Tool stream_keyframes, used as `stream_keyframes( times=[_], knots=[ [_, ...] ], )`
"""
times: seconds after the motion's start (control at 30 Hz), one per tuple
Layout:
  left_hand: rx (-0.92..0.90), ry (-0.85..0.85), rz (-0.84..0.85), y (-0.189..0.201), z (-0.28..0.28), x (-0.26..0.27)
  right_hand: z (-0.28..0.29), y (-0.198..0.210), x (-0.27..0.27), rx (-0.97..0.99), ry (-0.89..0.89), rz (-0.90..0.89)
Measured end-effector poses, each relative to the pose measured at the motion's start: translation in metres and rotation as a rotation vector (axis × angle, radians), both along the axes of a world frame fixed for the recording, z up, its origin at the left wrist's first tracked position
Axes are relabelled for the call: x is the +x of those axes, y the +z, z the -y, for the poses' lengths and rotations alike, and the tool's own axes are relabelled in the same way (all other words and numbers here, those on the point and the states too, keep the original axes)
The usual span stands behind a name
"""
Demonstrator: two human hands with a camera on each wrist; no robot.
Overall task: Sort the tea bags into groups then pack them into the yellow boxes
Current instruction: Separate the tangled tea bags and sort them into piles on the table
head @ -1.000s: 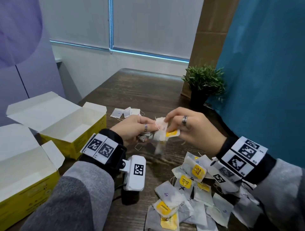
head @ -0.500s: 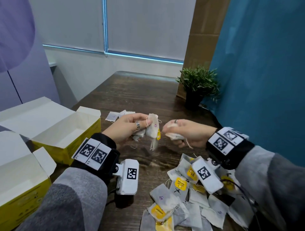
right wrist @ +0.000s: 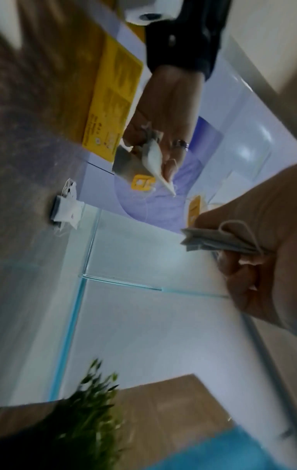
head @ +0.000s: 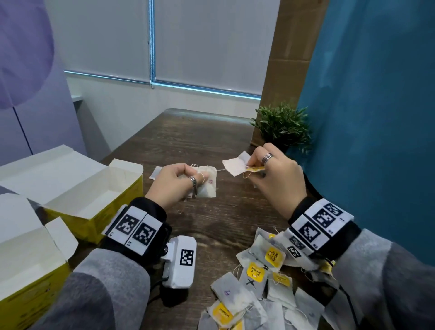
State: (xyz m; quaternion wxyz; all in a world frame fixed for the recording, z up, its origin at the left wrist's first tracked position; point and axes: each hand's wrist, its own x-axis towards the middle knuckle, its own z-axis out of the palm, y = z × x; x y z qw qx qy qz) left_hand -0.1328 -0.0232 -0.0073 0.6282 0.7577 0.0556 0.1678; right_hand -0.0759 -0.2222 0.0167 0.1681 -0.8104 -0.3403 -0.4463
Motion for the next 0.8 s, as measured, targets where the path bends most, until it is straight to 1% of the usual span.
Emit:
stream_keyframes(
  times=[0.07, 0.1, 0.17, 0.2, 0.23, 0.27, 0.33, 0.37, 0.4, 0.47, 0.5, 0.57, 0.63, 0.67, 0.73, 0.77, 0.8],
  knots=[
    [0.040, -0.009, -0.008, 0.001, 0.001, -0.001, -0.001, 0.001, -0.002, -0.050, -0.028, 0.216],
    [0.061, -0.016, -0.019, 0.000, 0.001, 0.000, -0.002, 0.003, -0.002, -0.055, -0.034, 0.287],
    [0.113, -0.020, -0.044, 0.001, 0.002, -0.001, -0.003, 0.005, -0.001, -0.063, -0.042, 0.343],
    [0.129, -0.021, -0.053, 0.002, 0.003, -0.001, -0.003, 0.005, -0.001, -0.081, -0.057, 0.331],
    [0.133, -0.023, -0.057, 0.003, 0.004, -0.001, -0.005, 0.005, -0.003, -0.113, -0.083, 0.277],
    [0.126, -0.019, -0.061, 0.003, 0.005, -0.002, -0.008, 0.004, -0.006, -0.155, -0.111, 0.170],
    [0.113, 0.007, -0.056, 0.003, 0.006, -0.001, -0.014, 0.007, -0.013, -0.225, -0.154, -0.148],
    [0.107, 0.032, -0.048, 0.003, 0.006, 0.000, -0.017, 0.009, -0.016, -0.230, -0.154, -0.321],
    [0.102, 0.065, -0.036, 0.002, 0.006, 0.001, -0.019, 0.010, -0.017, -0.213, -0.136, -0.443],
    [0.104, 0.113, -0.008, 0.000, 0.005, 0.003, -0.026, 0.010, -0.017, -0.174, -0.084, -0.587],
    [0.103, 0.122, 0.003, 0.000, 0.006, 0.003, -0.029, 0.010, -0.017, -0.156, -0.061, -0.617],
    [0.109, 0.112, -0.006, 0.000, 0.006, 0.003, -0.036, 0.007, -0.017, -0.161, -0.048, -0.619],
    [0.042, 0.046, -0.071, 0.001, 0.006, 0.003, -0.041, 0.005, -0.018, -0.184, -0.059, -0.586],
    [-0.054, 0.017, -0.115, 0.001, 0.005, 0.004, -0.042, 0.005, -0.019, -0.192, -0.065, -0.568],
    [-0.350, -0.045, -0.218, 0.003, 0.006, 0.006, -0.042, 0.004, -0.020, -0.195, -0.066, -0.550],
    [-0.452, -0.086, -0.261, 0.004, 0.005, 0.006, -0.042, 0.003, -0.020, -0.191, -0.063, -0.554],
    [-0.476, -0.146, -0.289, 0.003, 0.003, 0.007, -0.041, 0.002, -0.020, -0.182, -0.053, -0.567]
  ],
)
